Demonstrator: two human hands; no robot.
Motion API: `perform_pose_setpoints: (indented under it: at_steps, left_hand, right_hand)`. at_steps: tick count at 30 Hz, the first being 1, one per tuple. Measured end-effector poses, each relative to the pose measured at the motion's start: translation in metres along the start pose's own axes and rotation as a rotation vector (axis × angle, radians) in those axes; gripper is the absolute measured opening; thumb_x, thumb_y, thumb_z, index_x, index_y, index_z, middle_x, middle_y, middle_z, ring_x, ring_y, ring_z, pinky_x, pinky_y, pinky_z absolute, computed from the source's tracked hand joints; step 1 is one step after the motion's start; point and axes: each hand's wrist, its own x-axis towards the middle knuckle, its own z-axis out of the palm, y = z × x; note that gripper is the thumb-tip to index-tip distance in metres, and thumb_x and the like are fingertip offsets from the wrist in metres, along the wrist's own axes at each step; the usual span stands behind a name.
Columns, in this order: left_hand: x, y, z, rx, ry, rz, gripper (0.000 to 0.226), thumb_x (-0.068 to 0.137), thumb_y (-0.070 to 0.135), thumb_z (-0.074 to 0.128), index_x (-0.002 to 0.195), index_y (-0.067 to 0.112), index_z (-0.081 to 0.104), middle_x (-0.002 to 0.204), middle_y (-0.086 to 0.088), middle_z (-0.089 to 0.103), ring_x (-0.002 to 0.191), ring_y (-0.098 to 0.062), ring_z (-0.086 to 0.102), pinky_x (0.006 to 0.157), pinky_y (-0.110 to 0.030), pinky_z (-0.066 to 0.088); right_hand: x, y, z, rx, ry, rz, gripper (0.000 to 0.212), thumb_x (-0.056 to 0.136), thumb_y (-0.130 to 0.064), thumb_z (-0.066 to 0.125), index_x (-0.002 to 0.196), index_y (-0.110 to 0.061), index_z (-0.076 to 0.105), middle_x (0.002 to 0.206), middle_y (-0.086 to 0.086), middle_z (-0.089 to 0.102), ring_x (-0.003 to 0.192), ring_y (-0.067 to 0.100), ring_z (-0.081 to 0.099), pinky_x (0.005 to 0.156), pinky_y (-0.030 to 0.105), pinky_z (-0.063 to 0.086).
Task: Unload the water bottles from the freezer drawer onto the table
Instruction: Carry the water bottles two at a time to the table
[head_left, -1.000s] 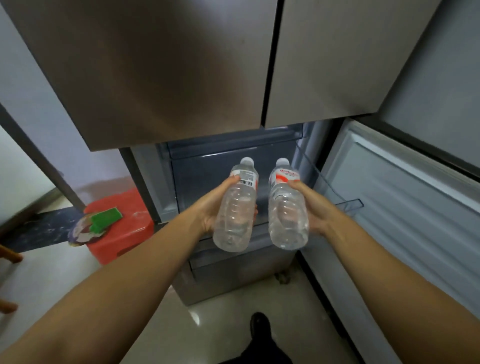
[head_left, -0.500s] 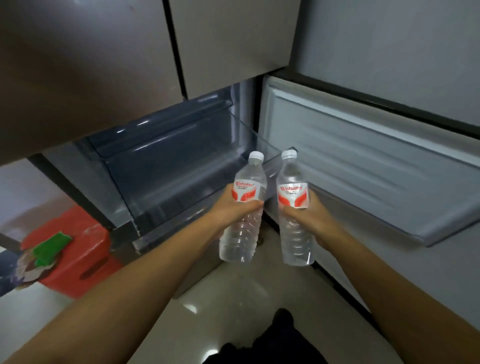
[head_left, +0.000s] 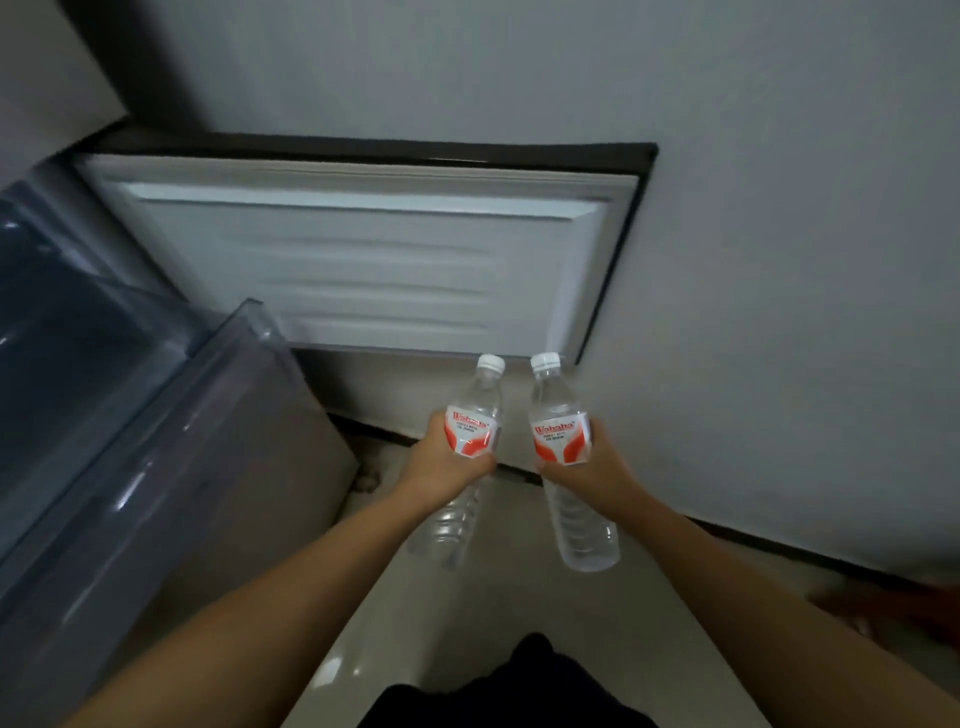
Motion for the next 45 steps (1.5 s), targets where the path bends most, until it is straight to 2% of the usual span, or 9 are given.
perform_pose_setpoints:
  at_steps: [7,11,13,20,24,28,33,41,45]
  left_hand:
    - [0.029,0.060,0.107,0.168,-0.250,0.139,0.065,0.073,0.033,0.076,0.126,0.026,0.039,0.106,0.003,0.062,0.093,-0.018,0.062,0.080,-0.032,0.051]
    - [0.033,0.091,0.164,0.247,-0.380,0.265,0.057,0.076,0.031,0.076,0.119,0.027,0.039,0.102,0.006,0.058,0.090,-0.018,0.059,0.076,-0.030,0.047]
    - [0.033,0.102,0.186,0.270,-0.436,0.336,0.054,0.077,0.030,0.076,0.115,0.026,0.038,0.101,0.006,0.057,0.089,-0.018,0.060,0.074,-0.030,0.047]
    - [0.040,0.142,0.253,0.355,-0.674,0.510,0.059,0.078,0.034,0.075,0.124,0.024,0.039,0.105,0.003,0.061,0.094,-0.019,0.062,0.084,-0.036,0.052]
    - [0.053,0.176,0.295,0.433,-0.838,0.622,0.057,0.075,0.031,0.076,0.120,0.023,0.041,0.103,0.003,0.060,0.095,-0.023,0.063,0.085,-0.040,0.053]
    - [0.055,0.199,0.332,0.464,-0.948,0.715,0.051,0.077,0.033,0.075,0.113,0.024,0.040,0.101,0.001,0.059,0.092,-0.022,0.062,0.083,-0.039,0.053]
    - [0.032,0.213,0.374,0.493,-1.131,0.803,0.061,0.079,0.032,0.074,0.126,0.022,0.038,0.102,0.004,0.057,0.093,-0.019,0.061,0.083,-0.036,0.052]
    - [-0.044,0.211,0.454,0.568,-1.395,0.860,0.071,0.077,0.034,0.075,0.134,0.028,0.032,0.112,0.004,0.057,0.099,-0.016,0.061,0.084,-0.036,0.056]
    - [-0.102,0.207,0.503,0.626,-1.472,0.896,0.075,0.079,0.032,0.073,0.138,0.029,0.028,0.114,0.003,0.055,0.101,-0.017,0.060,0.084,-0.036,0.055]
  right_hand:
    - [-0.027,0.051,-0.099,0.074,0.277,0.129,0.072,0.074,-0.028,0.080,0.132,-0.018,0.039,0.116,-0.001,0.057,0.104,0.017,0.059,0.083,0.029,0.049]
    - [-0.056,0.078,-0.143,0.164,0.484,0.212,0.068,0.075,-0.027,0.079,0.130,-0.019,0.039,0.106,-0.006,0.057,0.095,0.011,0.059,0.074,0.022,0.047]
    - [-0.068,0.088,-0.158,0.208,0.560,0.245,0.069,0.076,-0.027,0.079,0.131,-0.019,0.038,0.107,-0.005,0.057,0.095,0.011,0.059,0.075,0.022,0.047]
    - [-0.102,0.109,-0.193,0.352,0.776,0.295,0.070,0.078,-0.022,0.077,0.134,-0.021,0.034,0.107,-0.004,0.060,0.094,0.012,0.063,0.070,0.020,0.052]
    - [-0.110,0.109,-0.212,0.408,0.957,0.321,0.071,0.079,-0.020,0.076,0.135,-0.021,0.032,0.103,-0.008,0.058,0.089,0.008,0.063,0.057,0.012,0.050]
    - [-0.122,0.111,-0.222,0.453,1.105,0.326,0.071,0.080,-0.020,0.076,0.135,-0.020,0.031,0.104,-0.008,0.057,0.090,0.008,0.062,0.056,0.011,0.050]
    - [-0.155,0.124,-0.221,0.562,1.298,0.364,0.074,0.079,-0.017,0.076,0.138,-0.016,0.032,0.109,-0.002,0.058,0.098,0.012,0.062,0.075,0.021,0.053]
    - [-0.232,0.163,-0.229,0.665,1.526,0.417,0.068,0.079,-0.014,0.076,0.134,-0.017,0.036,0.113,0.003,0.058,0.099,0.015,0.062,0.075,0.025,0.054]
    - [-0.286,0.193,-0.242,0.700,1.634,0.445,0.066,0.077,-0.015,0.078,0.129,-0.021,0.038,0.109,-0.001,0.060,0.096,0.011,0.062,0.070,0.019,0.051]
